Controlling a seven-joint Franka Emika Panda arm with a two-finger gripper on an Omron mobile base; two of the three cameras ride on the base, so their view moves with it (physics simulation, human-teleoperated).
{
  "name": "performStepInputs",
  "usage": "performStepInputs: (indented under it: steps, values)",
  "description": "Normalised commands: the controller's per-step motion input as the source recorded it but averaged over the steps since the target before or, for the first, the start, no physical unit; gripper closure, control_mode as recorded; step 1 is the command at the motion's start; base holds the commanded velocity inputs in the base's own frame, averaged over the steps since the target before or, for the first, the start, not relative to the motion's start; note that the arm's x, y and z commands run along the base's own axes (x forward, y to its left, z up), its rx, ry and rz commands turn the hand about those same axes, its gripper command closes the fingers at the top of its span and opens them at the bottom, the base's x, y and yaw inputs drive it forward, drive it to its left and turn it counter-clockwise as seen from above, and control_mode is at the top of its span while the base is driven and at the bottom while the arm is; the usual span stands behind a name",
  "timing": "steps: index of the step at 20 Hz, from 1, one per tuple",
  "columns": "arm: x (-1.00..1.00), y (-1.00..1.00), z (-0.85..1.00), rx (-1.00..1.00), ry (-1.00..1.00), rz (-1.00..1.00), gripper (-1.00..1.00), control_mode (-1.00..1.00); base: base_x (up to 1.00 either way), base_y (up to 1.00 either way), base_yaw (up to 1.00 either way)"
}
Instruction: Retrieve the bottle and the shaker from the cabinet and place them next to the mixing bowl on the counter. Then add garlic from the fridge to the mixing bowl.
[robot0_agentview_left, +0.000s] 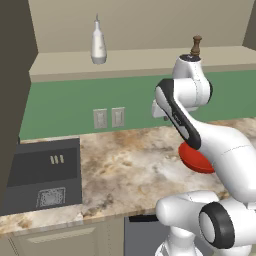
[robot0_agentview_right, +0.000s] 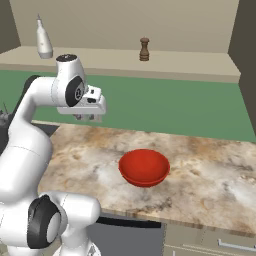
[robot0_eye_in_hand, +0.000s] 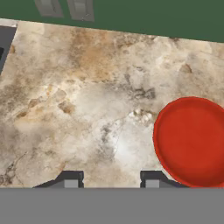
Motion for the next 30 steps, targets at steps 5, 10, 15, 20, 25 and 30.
performStepInputs:
  steps: [5,10,15,20,25,30]
  values:
    - [0.0,-0.15,0.0,0.03,-0.01,0.0,-1.0,-1.0,0.0,0.0,0.0]
    - [0.0,-0.52,0.1,0.08,-0.12,-0.03,-1.0,-1.0,0.0,0.0,0.0]
    - [0.0,-0.48,0.4,0.05,-0.11,-0.11,-1.0,-1.0,0.0,0.0,0.0]
    - [0.0,-0.34,0.6,0.0,-0.08,-0.12,-1.0,-1.0,0.0,0.0,0.0]
    - [0.0,-0.35,0.58,0.0,-0.12,-0.08,-1.0,-1.0,0.0,0.0,0.0]
    - [-0.12,-0.26,0.43,0.0,-0.32,-0.04,-1.0,-1.0,0.0,0.0,0.0]
